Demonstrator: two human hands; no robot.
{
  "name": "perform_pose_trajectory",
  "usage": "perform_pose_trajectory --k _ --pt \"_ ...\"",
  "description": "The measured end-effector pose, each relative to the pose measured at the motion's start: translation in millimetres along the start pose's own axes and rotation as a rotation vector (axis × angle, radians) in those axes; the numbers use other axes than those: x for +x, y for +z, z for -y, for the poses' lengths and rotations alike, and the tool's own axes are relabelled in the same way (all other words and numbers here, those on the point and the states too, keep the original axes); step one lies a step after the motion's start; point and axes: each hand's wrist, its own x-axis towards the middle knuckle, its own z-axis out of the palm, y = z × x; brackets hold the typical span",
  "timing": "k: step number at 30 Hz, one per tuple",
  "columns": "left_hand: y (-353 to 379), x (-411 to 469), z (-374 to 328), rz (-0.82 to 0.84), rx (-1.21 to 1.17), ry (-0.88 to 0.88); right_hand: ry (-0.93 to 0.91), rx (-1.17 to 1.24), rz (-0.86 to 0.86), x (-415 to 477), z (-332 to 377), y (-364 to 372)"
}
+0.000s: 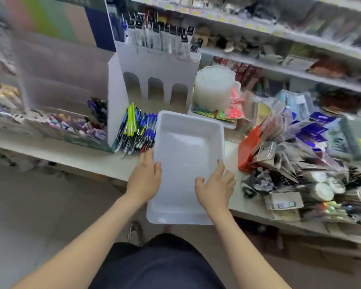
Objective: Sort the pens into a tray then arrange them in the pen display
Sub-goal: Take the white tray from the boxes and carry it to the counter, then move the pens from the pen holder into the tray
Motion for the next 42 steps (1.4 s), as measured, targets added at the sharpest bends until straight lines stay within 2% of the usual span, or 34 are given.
perform_pose_trajectory --k 5,10,15,24,30,39,42 --pt "14.8 45.7 -15.4 0.305 -0.064 0.096 0.176 0.005 -0.019 25.8 -17.2 -1.0" --pt "37.7 74.9 -29.1 0.489 -0.139 -0.088 0.215 -0.018 -0.09 39.5 -34.5 -9.4" --pt "62.9 96.6 -31.9 0.572 -0.185 -0.197 0.234 -0.032 -0.15 56.3 -40.3 -10.1" --pt "109.2 126.3 -16.3 0.526 -0.035 -0.203 0.19 -0.07 -0.159 81.0 -53.0 9.6" --pt "120.8 129.2 -10.8 0.43 0.026 -0.216 0.148 -0.132 0.038 95.5 -64.0 14.9" --pt "111.1 138.7 -4.5 0.363 0.173 -0.203 0.11 -0.137 0.256 108.3 -79.5 24.0" --pt "109.9 139.0 0.4 0.356 0.225 -0.174 0.1 -0.162 0.282 108.7 -80.9 26.3"
